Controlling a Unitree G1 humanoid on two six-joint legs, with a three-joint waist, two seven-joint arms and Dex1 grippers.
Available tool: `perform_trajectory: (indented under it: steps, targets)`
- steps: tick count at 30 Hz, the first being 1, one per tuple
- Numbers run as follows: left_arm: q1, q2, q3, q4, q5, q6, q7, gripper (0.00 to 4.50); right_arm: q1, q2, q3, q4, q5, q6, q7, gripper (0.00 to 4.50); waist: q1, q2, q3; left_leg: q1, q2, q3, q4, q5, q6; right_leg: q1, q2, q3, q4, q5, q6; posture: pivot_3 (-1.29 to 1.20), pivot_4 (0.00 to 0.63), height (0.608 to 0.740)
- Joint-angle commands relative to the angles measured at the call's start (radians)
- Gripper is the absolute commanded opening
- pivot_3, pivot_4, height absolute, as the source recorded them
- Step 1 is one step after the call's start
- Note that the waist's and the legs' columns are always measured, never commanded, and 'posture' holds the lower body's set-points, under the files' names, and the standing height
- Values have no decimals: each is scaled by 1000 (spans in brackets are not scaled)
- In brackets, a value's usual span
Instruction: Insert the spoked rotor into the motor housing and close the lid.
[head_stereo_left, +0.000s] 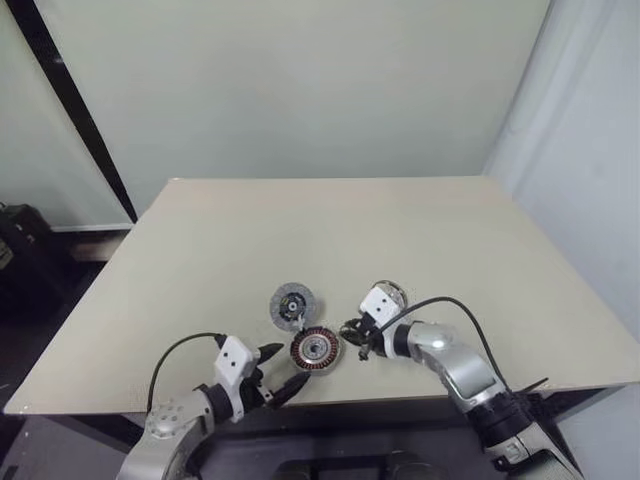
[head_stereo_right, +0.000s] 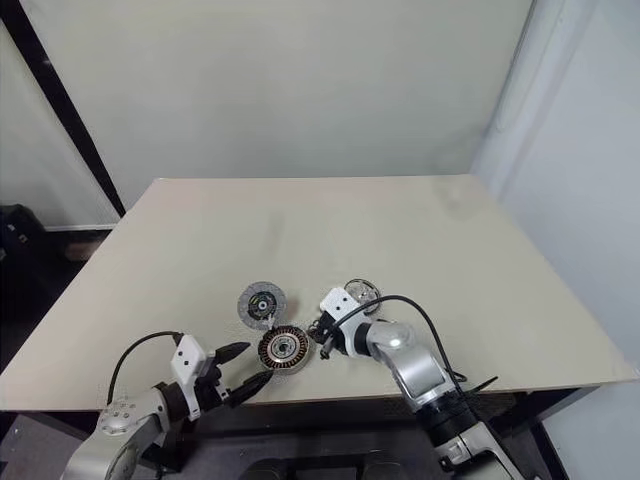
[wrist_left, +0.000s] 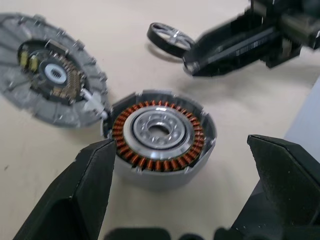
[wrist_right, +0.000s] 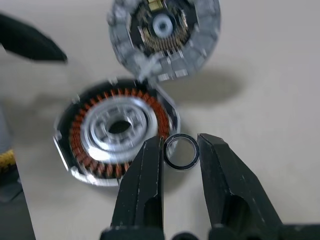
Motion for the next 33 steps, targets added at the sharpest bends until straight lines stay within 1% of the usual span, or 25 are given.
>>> perform_trajectory:
  steps: [1,14,23,33]
  targets:
    - [-1,-12,28,-5,-3,-48,13,4500,-51,28,17,6,7,-11,21,699,0,0,0,0,0,0,0,0,0,0,0,0,0,0,0,0,0,740]
    - [41,12,8,-11,20,-77,4,4500,-92,111,78,111,-8,-6,35,699,-1,0,0,0,0,0,-3,0,0,-2,0,0,1,0,0,0,0,740]
    - [50,12,4,-19,24,-81,9,4500,-107,131,99,163,-25,-29,32,699,0,0,0,0,1,0,-3,0,0,-2,0,0,1,0,0,0,0,740]
    - [41,2,14,-25,9,-76,19,4500,-110,142,94,199,-43,-53,33,699,0,0,0,0,1,0,-4,0,0,-3,0,0,1,0,0,0,0,740]
